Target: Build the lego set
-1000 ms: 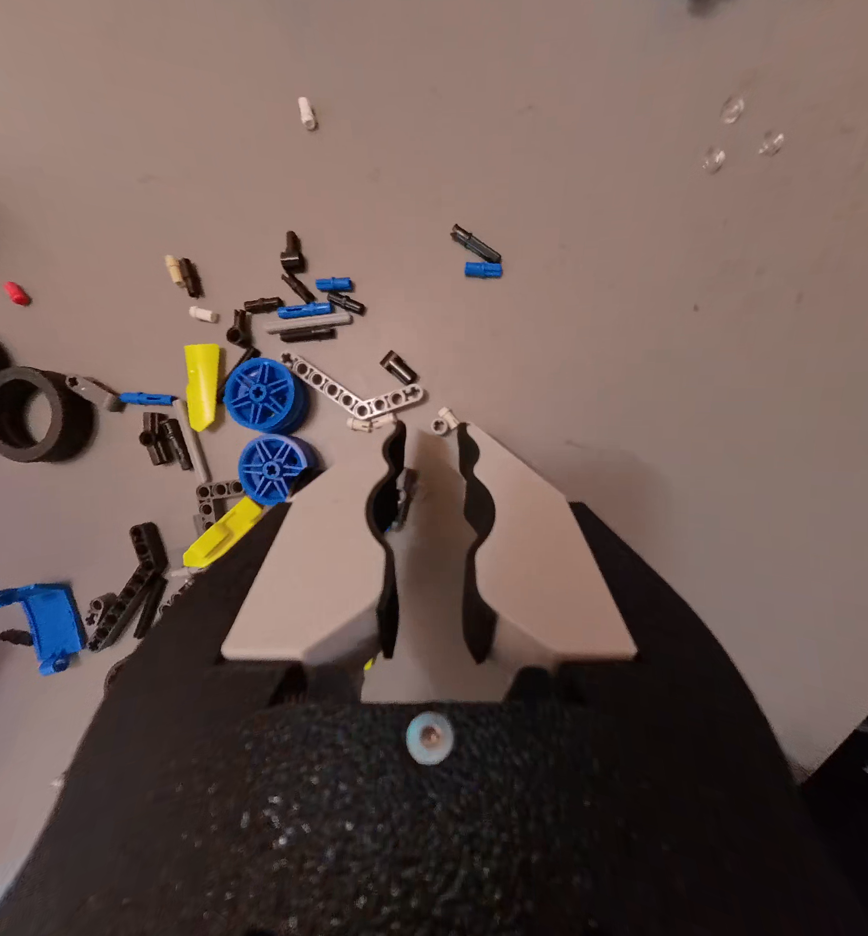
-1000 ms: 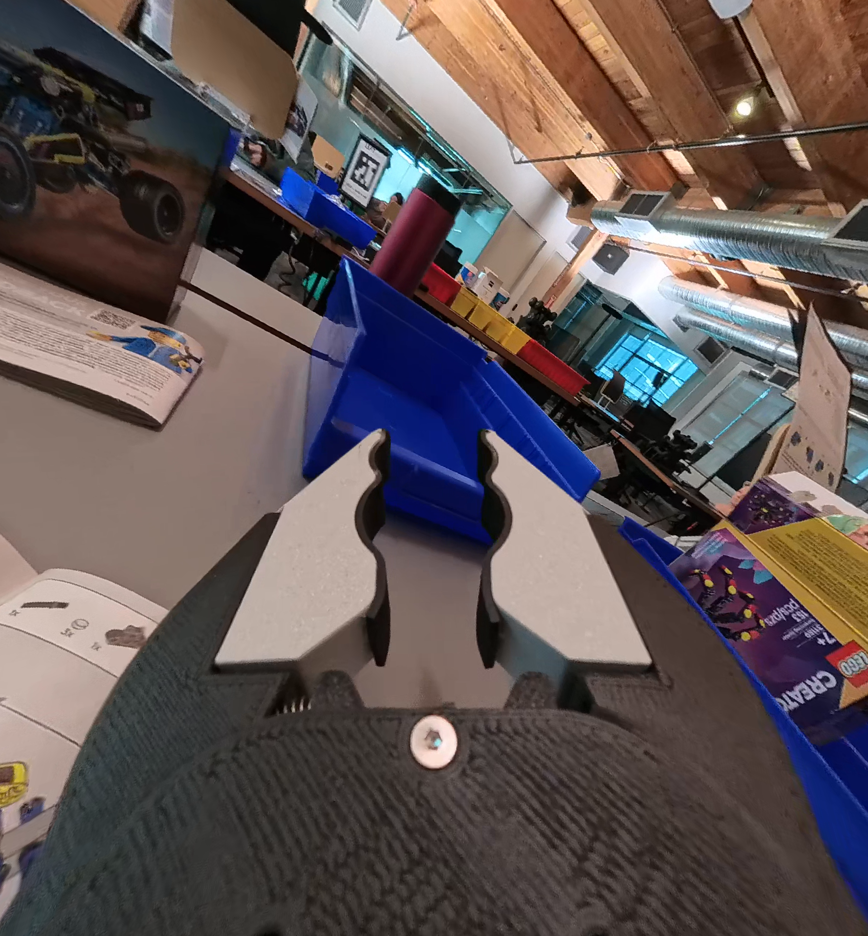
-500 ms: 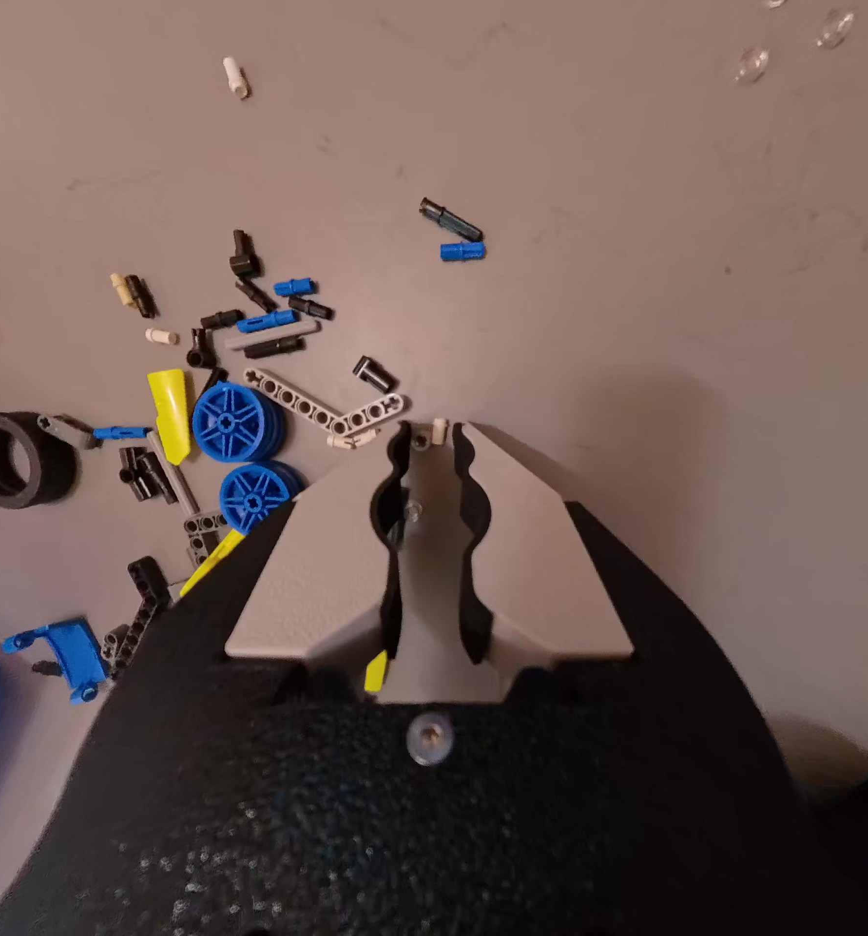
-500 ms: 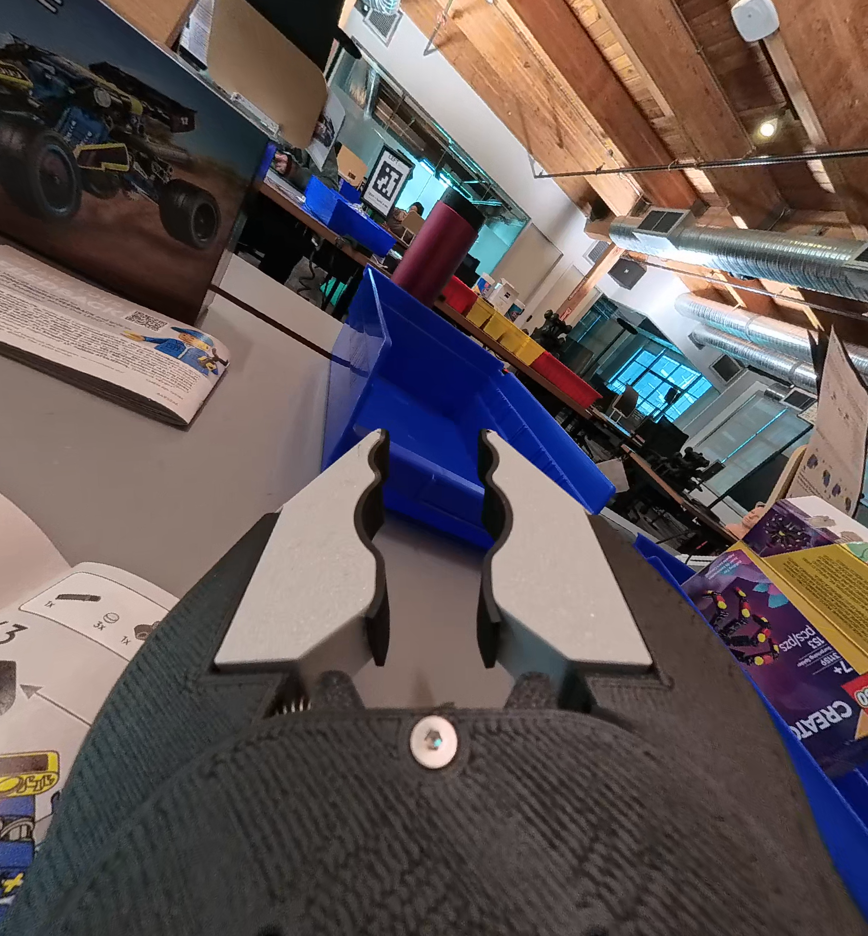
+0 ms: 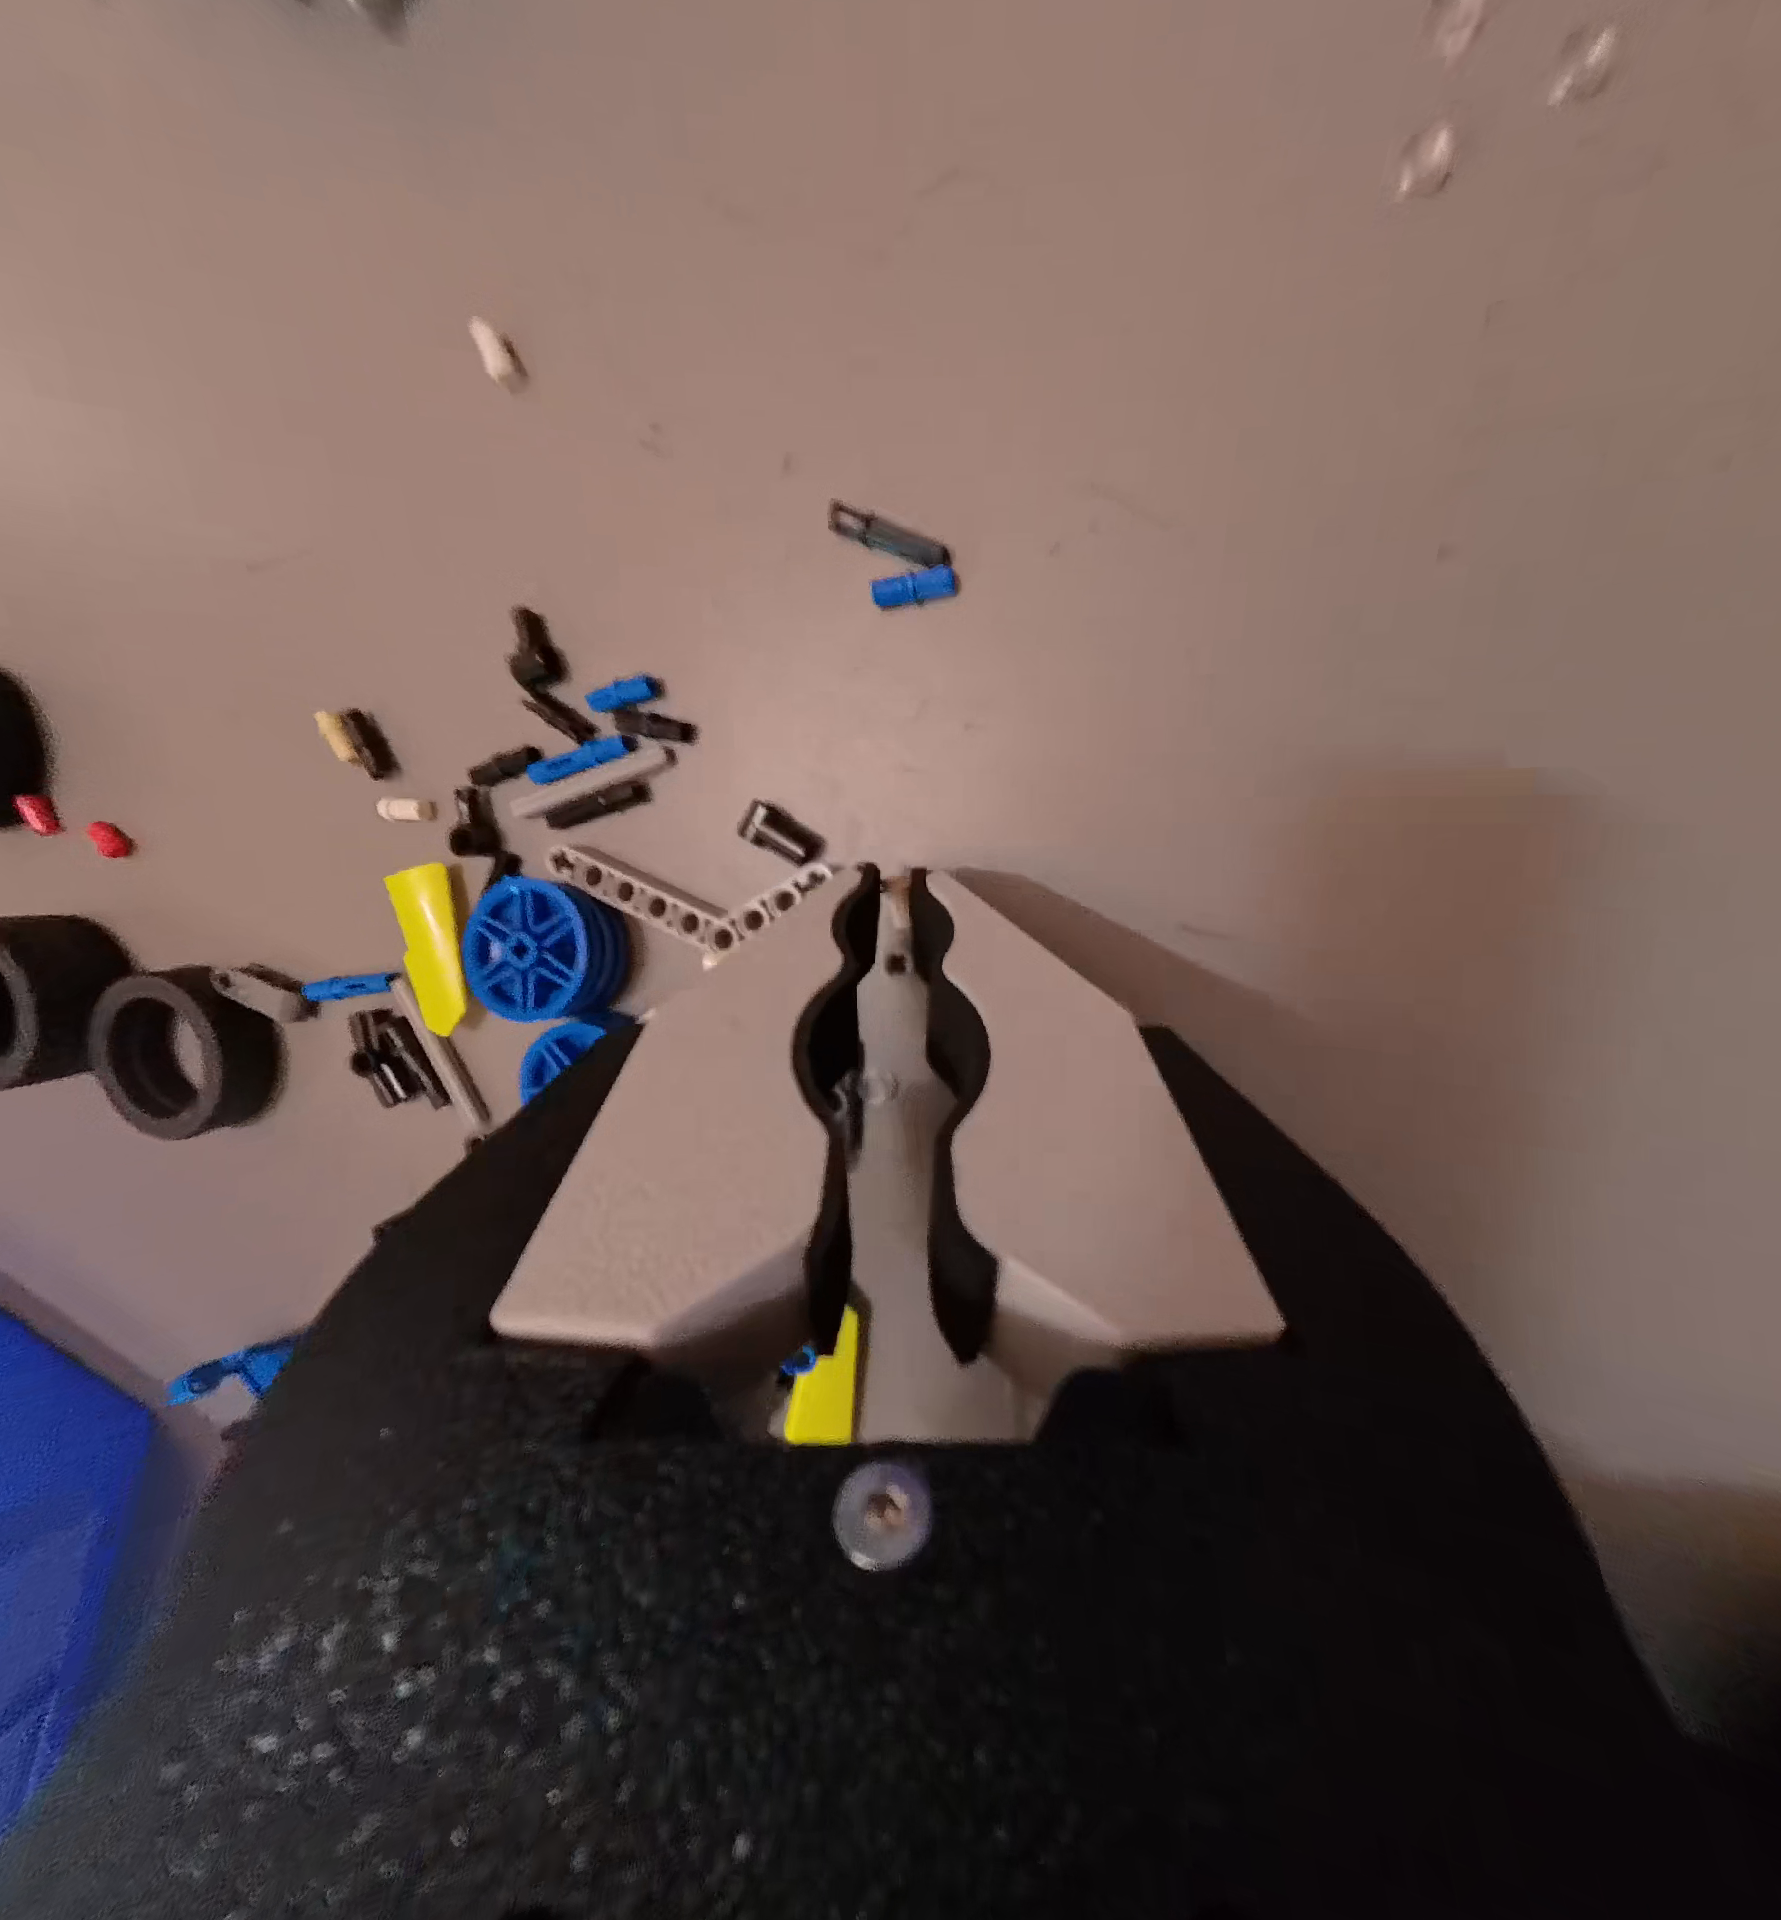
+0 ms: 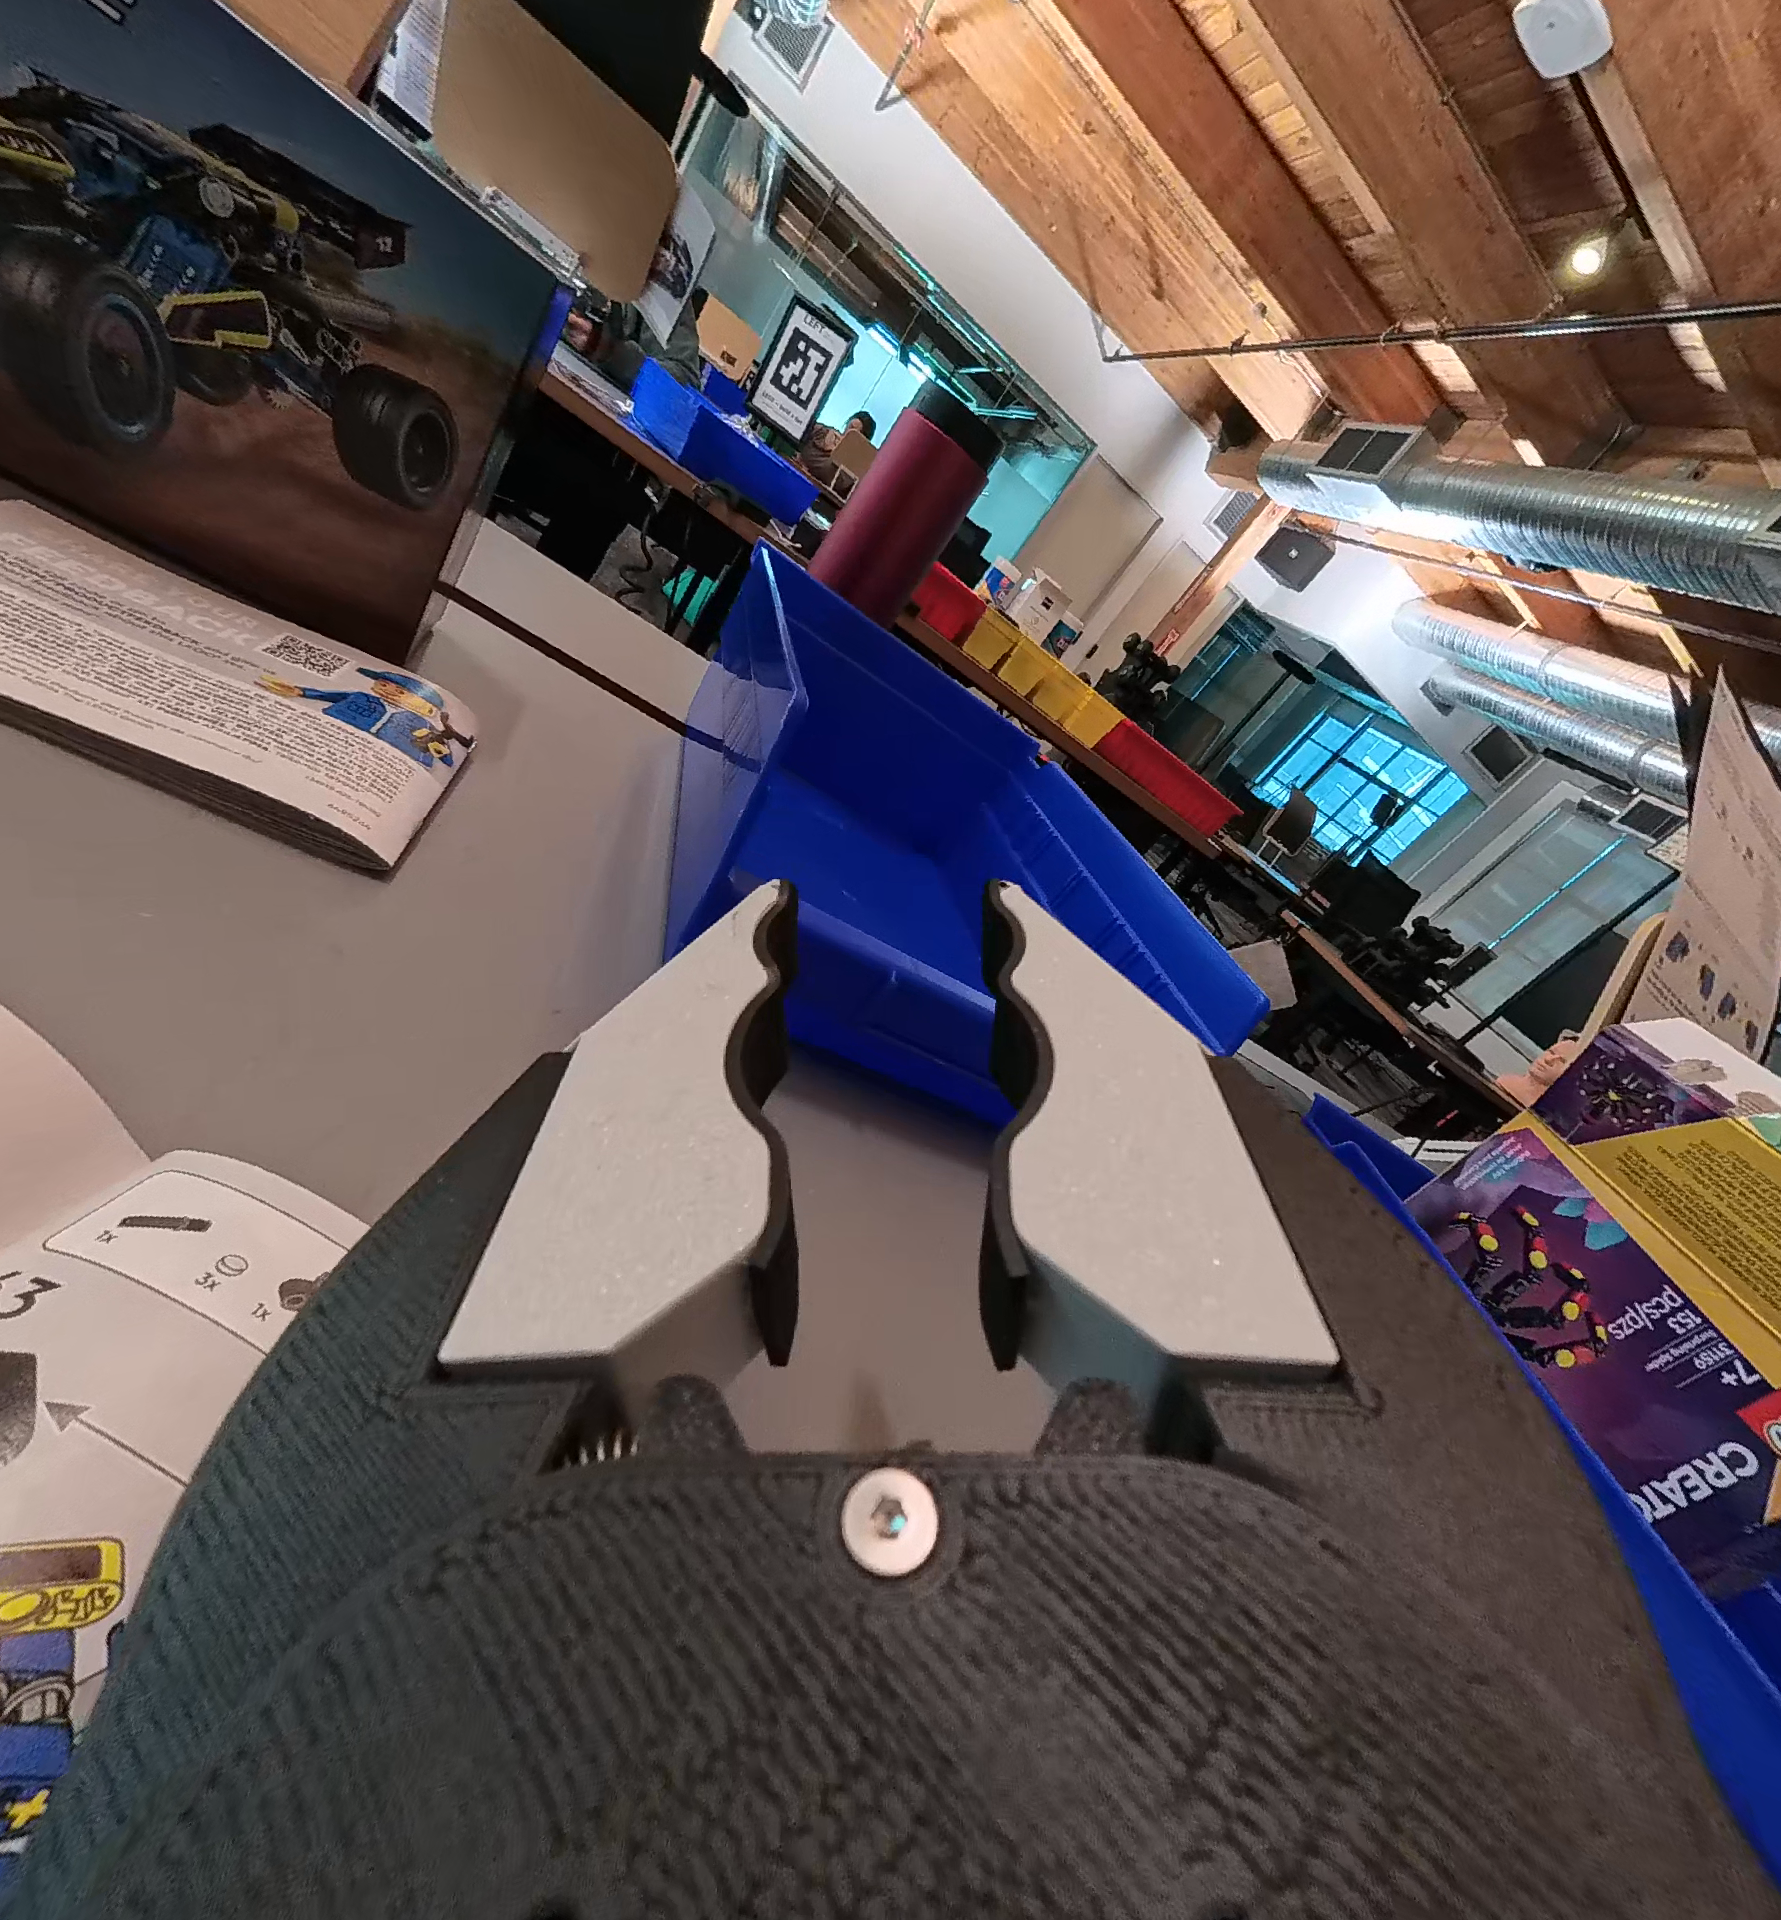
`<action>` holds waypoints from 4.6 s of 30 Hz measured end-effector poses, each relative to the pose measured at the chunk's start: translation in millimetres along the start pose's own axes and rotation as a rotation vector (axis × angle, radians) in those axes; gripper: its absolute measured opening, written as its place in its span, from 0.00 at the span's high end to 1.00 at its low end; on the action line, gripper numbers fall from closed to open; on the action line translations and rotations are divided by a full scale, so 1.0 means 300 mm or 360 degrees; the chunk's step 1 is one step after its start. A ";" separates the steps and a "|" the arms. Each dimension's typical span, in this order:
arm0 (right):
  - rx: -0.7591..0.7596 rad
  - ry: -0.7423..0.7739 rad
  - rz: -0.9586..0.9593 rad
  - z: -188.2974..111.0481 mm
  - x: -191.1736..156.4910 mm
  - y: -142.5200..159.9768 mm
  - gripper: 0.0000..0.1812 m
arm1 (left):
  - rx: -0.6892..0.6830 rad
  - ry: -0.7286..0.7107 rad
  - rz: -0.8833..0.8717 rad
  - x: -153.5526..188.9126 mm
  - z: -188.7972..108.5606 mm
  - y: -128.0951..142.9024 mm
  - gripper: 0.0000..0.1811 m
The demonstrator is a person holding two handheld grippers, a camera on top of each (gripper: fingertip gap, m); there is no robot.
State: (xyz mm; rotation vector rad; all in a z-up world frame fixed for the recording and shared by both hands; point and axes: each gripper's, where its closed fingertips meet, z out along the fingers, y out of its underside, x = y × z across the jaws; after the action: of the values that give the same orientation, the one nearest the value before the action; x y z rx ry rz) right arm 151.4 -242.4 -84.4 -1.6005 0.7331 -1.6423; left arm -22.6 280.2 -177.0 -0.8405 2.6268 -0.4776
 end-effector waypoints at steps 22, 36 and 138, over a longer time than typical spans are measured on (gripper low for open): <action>0.0003 0.0002 0.0021 -0.001 0.005 0.000 0.81 | 0.0491 0.0409 0.0502 0.331 0.120 -0.380 0.97; 0.0000 -0.0005 0.0008 0.000 0.001 0.000 0.81 | 0.0171 -0.0284 -0.0437 -0.164 -0.095 0.086 0.92; -0.0008 -0.0009 -0.0004 -0.002 -0.003 0.004 0.81 | 0.0173 0.0224 -0.0163 0.130 0.042 -0.139 0.89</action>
State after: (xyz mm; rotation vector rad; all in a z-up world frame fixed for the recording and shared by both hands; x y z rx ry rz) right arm 150.9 -242.5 -85.8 -1.6095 0.7334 -1.6384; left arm -26.9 222.0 -179.6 -0.9411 2.6643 -0.7251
